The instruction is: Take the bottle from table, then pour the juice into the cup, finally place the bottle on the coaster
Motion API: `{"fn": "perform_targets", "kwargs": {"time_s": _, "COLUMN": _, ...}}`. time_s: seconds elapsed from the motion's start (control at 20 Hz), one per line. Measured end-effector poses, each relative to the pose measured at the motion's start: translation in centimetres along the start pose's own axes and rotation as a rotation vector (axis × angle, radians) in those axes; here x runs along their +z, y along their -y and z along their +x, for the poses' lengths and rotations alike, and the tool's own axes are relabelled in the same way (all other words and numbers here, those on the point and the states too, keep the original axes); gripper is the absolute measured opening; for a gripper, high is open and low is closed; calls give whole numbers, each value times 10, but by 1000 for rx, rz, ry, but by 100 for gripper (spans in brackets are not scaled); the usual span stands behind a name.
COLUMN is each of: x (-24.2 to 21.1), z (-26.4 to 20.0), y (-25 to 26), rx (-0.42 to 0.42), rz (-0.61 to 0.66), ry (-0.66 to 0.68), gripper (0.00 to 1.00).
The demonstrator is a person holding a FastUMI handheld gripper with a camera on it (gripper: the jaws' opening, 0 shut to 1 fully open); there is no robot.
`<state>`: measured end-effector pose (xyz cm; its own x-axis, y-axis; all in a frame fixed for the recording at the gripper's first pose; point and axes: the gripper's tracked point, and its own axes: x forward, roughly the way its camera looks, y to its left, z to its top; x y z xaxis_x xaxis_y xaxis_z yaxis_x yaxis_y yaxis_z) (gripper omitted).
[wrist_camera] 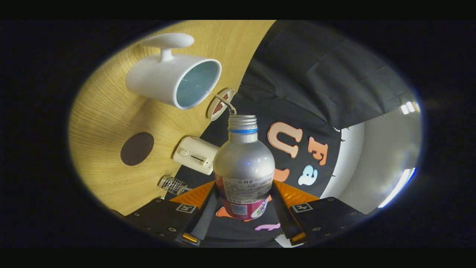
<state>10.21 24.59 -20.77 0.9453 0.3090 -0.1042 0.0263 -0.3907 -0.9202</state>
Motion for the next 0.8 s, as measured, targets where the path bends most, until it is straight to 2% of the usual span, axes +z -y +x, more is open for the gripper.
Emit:
{"fn": "perform_targets", "kwargs": {"time_s": 0.2, "x": 4, "z": -1, "y": 9, "rx": -28, "rz": -40, "ry": 12, "gripper": 77}}
{"fn": "perform_targets", "kwargs": {"time_s": 0.8, "x": 27, "z": -2, "y": -5, "rx": 22, "rz": 6, "ry": 47, "gripper": 77}}
